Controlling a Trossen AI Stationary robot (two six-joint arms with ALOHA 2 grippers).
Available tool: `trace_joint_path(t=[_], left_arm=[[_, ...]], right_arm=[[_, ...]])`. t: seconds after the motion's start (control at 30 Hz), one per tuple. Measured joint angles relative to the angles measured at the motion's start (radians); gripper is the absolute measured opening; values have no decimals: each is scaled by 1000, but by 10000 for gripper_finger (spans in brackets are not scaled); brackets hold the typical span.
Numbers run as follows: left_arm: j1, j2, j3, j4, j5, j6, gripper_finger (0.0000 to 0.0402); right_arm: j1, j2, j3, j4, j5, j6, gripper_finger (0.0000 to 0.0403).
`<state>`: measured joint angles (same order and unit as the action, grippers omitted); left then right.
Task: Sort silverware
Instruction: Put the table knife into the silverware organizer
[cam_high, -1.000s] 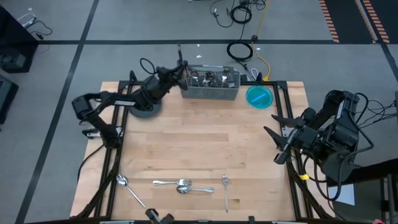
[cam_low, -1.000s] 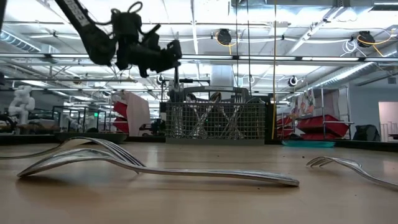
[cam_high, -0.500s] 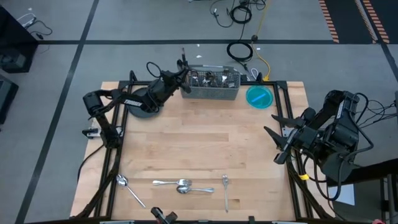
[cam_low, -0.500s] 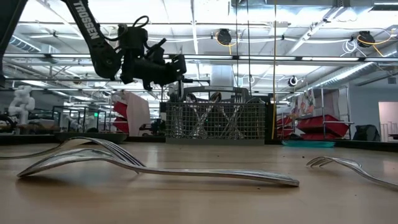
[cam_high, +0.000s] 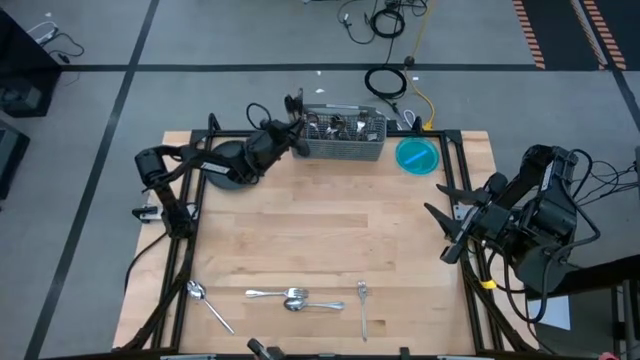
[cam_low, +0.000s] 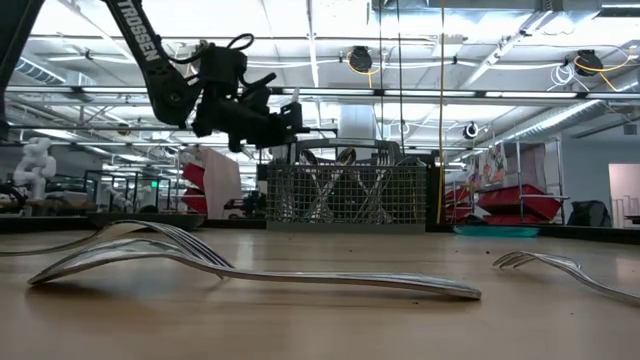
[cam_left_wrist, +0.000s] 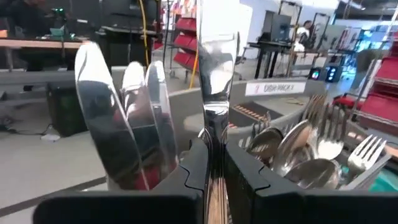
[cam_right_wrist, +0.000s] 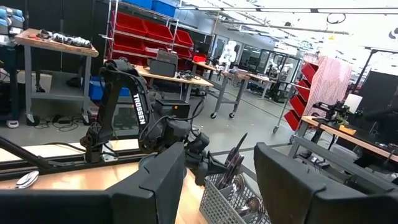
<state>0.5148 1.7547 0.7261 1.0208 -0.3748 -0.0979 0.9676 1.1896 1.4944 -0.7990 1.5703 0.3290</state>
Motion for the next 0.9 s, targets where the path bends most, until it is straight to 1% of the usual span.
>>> trace_joint_path(t=[0.2,0.33,0.53,0.77,0.83,0.9], left_arm=[[-14,53,-1,-9,-47,-72,33],[-30,82,-1,-6,-59,-101,33],[-48,86,0,-26,-94,-105,33],[-48,86,2,-47,-88,-111,32],[-47,85,1,-52,-72,-126,54],[-45,85,3,-59,-47,-134,90]], right_arm=[[0,0,0,2,0,3,180],[0,0,0,8,0,3,180],[0,0,0,8,0,2,180],[0,0,0,9,0,1,180],[0,0,0,9,0,2,180],[0,0,0,9,0,2,180]])
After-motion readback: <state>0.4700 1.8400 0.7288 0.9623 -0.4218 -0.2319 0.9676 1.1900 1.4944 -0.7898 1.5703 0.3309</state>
